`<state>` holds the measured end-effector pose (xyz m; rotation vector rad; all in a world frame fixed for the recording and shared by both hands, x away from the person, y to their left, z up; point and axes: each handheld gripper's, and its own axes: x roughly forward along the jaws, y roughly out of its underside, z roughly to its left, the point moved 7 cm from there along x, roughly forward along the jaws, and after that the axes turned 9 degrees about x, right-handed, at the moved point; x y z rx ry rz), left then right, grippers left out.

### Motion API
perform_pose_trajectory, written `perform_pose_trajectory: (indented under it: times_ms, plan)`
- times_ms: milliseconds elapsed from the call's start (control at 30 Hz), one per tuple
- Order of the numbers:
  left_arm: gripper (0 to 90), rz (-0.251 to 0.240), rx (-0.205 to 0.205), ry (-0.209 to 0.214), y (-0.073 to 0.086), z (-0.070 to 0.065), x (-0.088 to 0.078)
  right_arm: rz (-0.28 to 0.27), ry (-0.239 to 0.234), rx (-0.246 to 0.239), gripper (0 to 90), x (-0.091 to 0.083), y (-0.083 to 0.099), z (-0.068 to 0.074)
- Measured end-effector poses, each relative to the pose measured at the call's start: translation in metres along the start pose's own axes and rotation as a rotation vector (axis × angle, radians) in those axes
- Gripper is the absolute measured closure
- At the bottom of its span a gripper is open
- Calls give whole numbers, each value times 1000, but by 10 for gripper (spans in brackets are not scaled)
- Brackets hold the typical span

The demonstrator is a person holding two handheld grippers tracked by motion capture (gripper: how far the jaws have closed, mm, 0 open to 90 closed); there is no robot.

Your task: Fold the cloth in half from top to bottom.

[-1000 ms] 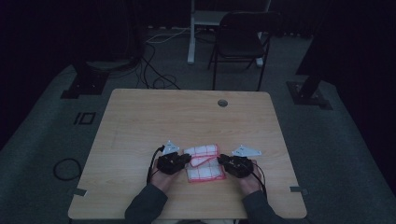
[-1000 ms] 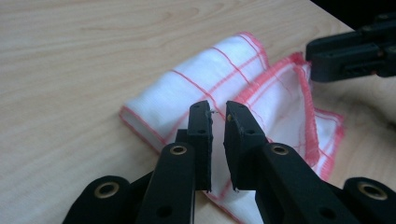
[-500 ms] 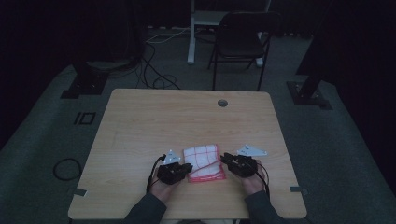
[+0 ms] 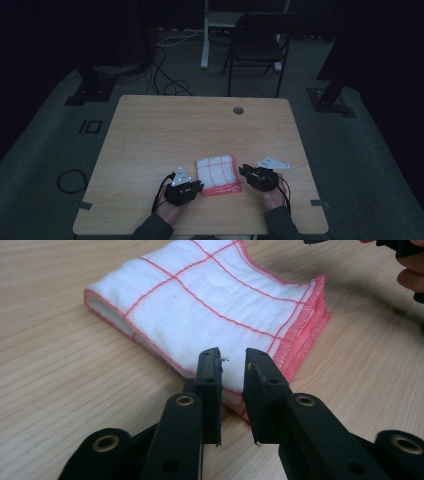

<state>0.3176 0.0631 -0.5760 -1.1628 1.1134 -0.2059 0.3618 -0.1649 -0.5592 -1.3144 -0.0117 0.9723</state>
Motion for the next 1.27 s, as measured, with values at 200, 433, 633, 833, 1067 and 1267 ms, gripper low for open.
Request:
perform_pose_trajectory:
  times_ms: [200, 433, 633, 833, 1067, 1267]
  plan:
    - [765, -1, -3, -50, 2, 17, -5, -4, 40, 27, 722, -4, 5, -14]
    - [757, 8, 29, -103, 4, 26, -8, 18, 87, 6, 719, -1, 11, -23]
    - [744, 6, 0, -161, 6, 43, -15, 26, 124, 20, 719, 0, 14, -36]
    - [743, -3, -34, -219, 8, 64, -28, 27, 160, 36, 720, -1, 15, -49]
    - [741, -9, -67, -266, 12, 84, -37, 24, 168, 43, 723, -1, 14, -53]
    - [741, -13, -91, -285, 14, 94, -42, 21, 173, 48, 724, -2, 13, -55]
